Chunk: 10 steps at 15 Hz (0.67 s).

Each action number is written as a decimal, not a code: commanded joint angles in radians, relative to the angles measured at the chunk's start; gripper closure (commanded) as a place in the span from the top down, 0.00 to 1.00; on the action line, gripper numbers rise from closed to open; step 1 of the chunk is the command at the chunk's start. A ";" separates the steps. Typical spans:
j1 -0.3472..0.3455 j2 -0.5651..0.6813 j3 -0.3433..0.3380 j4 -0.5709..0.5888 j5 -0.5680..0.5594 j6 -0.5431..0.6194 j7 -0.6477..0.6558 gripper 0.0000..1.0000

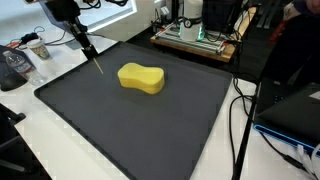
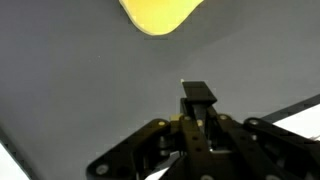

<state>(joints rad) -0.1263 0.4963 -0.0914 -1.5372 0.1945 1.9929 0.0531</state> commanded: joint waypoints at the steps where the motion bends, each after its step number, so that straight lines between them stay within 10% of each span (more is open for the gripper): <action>1: 0.072 0.002 -0.006 0.027 -0.129 -0.011 0.078 0.03; 10: 0.234 -0.026 -0.015 -0.023 -0.397 0.027 0.318 0.03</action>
<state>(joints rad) 0.0655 0.4960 -0.0930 -1.5268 -0.1276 2.0018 0.2950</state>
